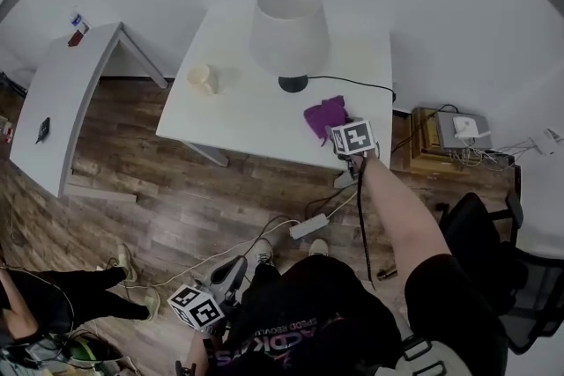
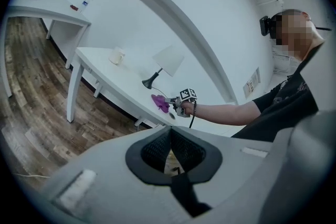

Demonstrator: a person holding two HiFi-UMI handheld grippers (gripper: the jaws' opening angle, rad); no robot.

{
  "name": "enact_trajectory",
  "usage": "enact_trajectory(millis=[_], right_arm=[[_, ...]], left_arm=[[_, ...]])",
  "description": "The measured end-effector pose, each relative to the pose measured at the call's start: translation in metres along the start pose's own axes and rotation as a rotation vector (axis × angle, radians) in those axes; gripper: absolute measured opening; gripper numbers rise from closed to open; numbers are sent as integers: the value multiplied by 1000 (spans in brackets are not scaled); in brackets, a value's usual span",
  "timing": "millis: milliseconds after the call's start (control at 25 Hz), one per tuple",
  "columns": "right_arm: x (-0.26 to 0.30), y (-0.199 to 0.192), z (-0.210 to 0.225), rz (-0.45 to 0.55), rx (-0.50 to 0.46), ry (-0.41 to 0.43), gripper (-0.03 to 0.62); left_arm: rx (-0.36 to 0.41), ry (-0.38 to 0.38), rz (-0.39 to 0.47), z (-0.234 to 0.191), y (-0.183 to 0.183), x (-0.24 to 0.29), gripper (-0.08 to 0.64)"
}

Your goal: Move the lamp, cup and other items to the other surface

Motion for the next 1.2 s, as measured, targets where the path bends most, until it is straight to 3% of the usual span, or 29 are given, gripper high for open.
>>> enact_trajectory(millis=[200, 320, 440, 560, 720, 960, 1200], right_arm=[[25, -9, 0, -105, -51, -2, 242], [33, -23, -2, -151, -71, -29, 175], [39, -19, -7, -107, -135, -15, 123], [38, -14, -11, -66, -136, 30, 86], [7, -17, -3, 8, -83, 18, 78], [-50, -23, -4, 219, 18, 116, 78], [-106, -47, 2, 327, 109, 116, 77]], left_arm=[[-45, 66, 20, 2, -12, -11, 3], [-54, 87, 23, 4, -16, -14, 3], [-58, 100, 20, 7, -20, -16, 3], [-50, 105, 14, 12, -23, -16, 3], [-26, 93, -1, 23, -27, -9, 3], [0, 59, -35, 45, -36, -1, 4], [17, -9, -80, 53, -43, 12, 3]])
Point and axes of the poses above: the fingertips, and each gripper's own axes: x forward along the fingers, z to its right, y out of its top, the point moved 6 cm from there along -x, backward along the fingers, and after that the axes turned 8 degrees about y, right-handed, at the moved point
